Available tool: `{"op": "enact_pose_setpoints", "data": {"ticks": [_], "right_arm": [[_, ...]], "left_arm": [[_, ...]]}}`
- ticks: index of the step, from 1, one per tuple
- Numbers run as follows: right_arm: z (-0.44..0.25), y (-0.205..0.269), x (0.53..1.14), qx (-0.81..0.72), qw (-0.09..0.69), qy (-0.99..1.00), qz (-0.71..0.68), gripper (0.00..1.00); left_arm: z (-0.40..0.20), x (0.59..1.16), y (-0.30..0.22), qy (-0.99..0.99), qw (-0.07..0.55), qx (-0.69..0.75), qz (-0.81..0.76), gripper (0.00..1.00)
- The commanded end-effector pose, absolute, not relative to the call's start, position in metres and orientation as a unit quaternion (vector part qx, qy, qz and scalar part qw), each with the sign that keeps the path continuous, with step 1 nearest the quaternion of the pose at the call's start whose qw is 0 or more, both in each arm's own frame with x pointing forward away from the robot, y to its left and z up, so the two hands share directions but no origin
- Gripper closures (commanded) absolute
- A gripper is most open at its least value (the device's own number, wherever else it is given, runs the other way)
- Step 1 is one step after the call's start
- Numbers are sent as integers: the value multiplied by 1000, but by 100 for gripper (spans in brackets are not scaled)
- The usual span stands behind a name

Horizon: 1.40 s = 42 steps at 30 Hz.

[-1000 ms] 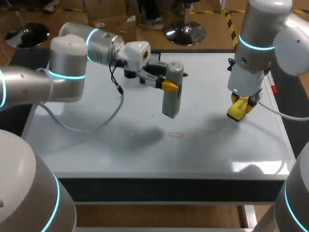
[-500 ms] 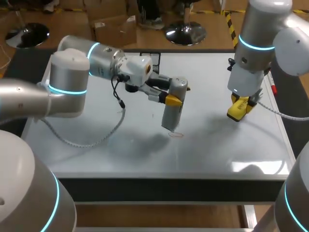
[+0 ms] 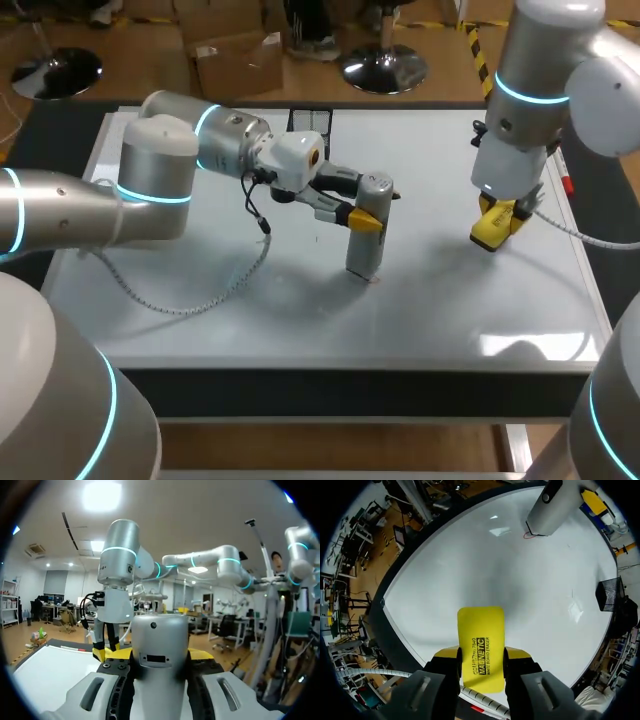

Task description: Pick up the inspection probe, press it on each red-marked spot on the whiteboard one by one, put down the probe, pick up the eraser, and wipe off all the red marks.

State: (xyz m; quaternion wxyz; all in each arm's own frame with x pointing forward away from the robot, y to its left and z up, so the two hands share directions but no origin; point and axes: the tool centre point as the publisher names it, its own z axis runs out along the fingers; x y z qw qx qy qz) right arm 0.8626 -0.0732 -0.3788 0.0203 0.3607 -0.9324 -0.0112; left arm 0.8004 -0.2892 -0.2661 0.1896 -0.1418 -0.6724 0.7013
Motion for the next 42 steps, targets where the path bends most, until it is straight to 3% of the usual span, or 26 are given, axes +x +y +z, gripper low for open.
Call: {"op": "enact_pose_setpoints", "data": {"ticks": [1,42], "right_arm": [[-378,-74,863,361,21,-932,-10,100],[-378,-74,863,361,21,-932,-10,100]], "left_arm": [[-276,806,-296,-667,203,-150,701,100],[-278,801,-281,-688,194,-187,673,100]]}}
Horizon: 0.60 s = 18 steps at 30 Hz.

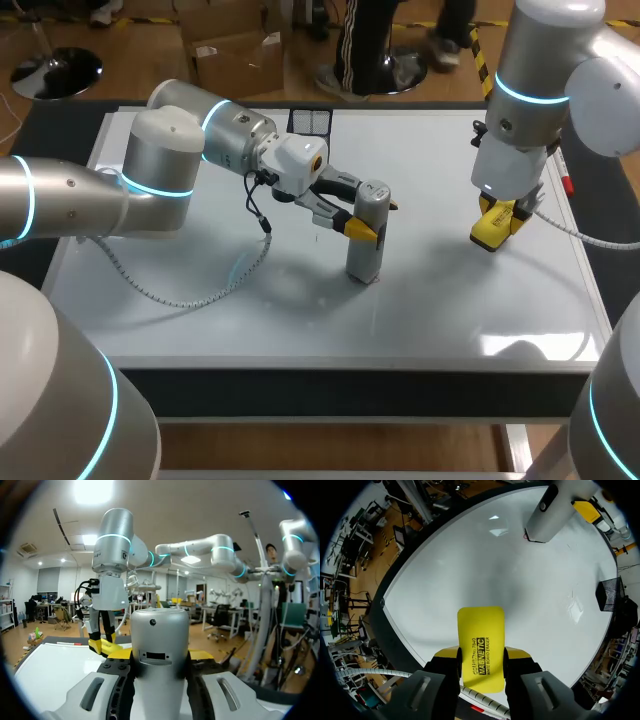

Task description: Pick up the inspection probe, press it on each red-marked spot on the whiteboard one by one, put down the probe, pick up the eraser, and wipe off all the red marks.

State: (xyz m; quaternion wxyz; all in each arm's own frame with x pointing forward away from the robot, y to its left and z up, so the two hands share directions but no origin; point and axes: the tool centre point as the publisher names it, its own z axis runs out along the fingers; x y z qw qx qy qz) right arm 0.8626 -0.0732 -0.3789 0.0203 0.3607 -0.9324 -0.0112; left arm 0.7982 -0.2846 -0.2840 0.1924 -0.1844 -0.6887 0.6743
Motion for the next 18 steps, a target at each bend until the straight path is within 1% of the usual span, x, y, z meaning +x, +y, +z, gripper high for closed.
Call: {"op": "enact_pose_setpoints", "data": {"ticks": [1,10,18], "right_arm": [[-378,-74,863,361,21,-932,-10,100],[-378,-74,863,361,21,-932,-10,100],[-378,-74,863,361,21,-932,-10,100]], "left_arm": [[-275,802,-280,-688,195,-188,674,100],[-254,822,-257,-675,199,-185,686,100],[-240,853,-221,-660,227,-199,688,100]]}}
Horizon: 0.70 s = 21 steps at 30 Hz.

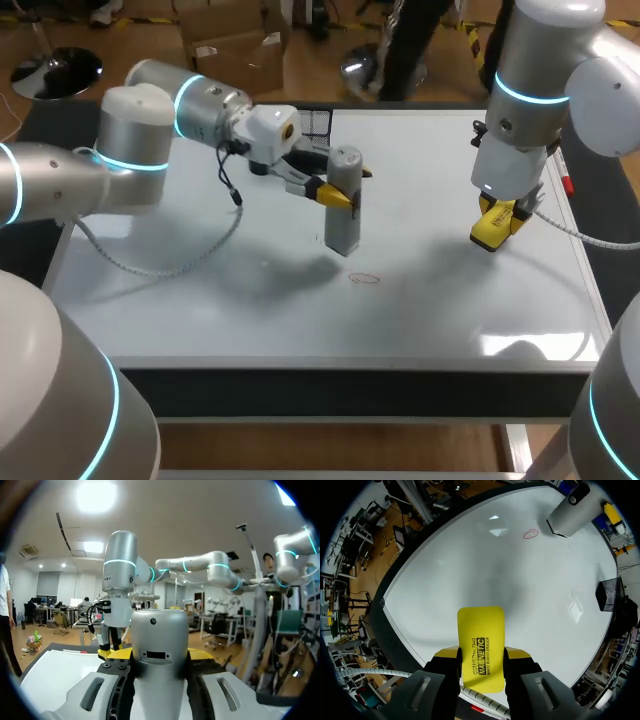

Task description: Pick up the inspection probe, press it on each red-marked spot on the whiteboard one by one, put down the probe, pick up the eraser, and wipe off all the red marks.

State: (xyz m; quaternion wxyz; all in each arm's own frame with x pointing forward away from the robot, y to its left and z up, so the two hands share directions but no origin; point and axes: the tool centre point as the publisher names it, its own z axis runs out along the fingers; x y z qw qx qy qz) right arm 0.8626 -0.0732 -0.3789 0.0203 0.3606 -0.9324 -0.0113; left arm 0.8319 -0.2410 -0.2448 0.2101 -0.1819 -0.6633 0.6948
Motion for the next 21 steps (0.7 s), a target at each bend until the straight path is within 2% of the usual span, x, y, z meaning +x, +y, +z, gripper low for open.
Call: {"op": "enact_pose_setpoints", "data": {"ticks": [1,21], "right_arm": [[-378,-74,863,361,21,-932,-10,100],[-378,-74,863,361,21,-932,-10,100]], "left_arm": [[-239,856,-216,-660,228,-201,687,100],[-232,916,-120,-651,225,-210,694,100]]}}
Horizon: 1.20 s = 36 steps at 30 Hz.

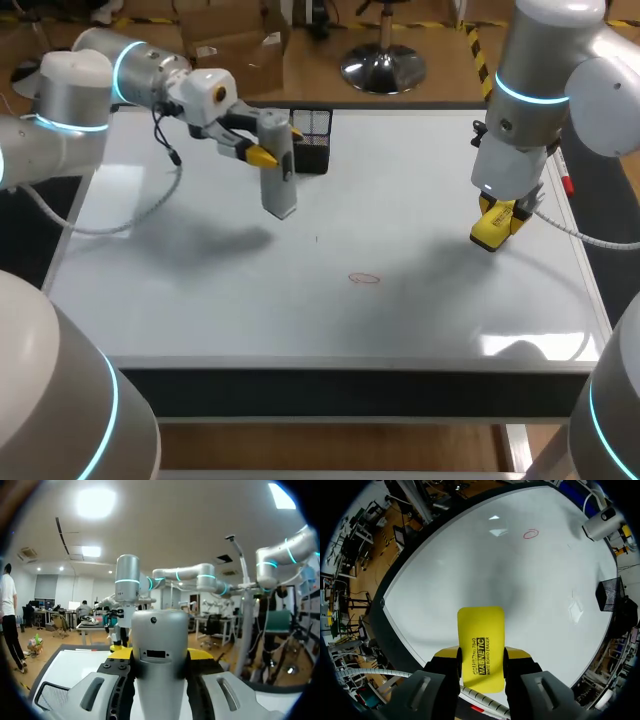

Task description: Pick up the inspection probe, press it on each red-marked spot on the whiteboard one by one, put down the probe, pick up the eraser, and wipe off all the red marks.

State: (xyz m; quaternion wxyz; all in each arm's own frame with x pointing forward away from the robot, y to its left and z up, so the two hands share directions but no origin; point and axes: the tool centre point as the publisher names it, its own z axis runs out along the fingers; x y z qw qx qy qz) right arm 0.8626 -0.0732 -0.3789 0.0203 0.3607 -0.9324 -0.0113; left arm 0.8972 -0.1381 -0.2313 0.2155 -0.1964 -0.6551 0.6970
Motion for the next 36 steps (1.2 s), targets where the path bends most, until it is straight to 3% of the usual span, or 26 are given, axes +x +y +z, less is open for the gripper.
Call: {"op": "enact_pose_setpoints", "data": {"ticks": [1,19,36], "right_arm": [[-378,-74,863,361,21,-932,-10,100],[-378,-74,863,361,21,-932,-10,100],[-378,-74,863,361,21,-932,-10,100]], "left_arm": [[-232,918,-117,-652,224,-211,693,100],[-238,952,-84,-663,226,-219,679,100],[-238,952,-84,-663,226,-219,679,100]]}}
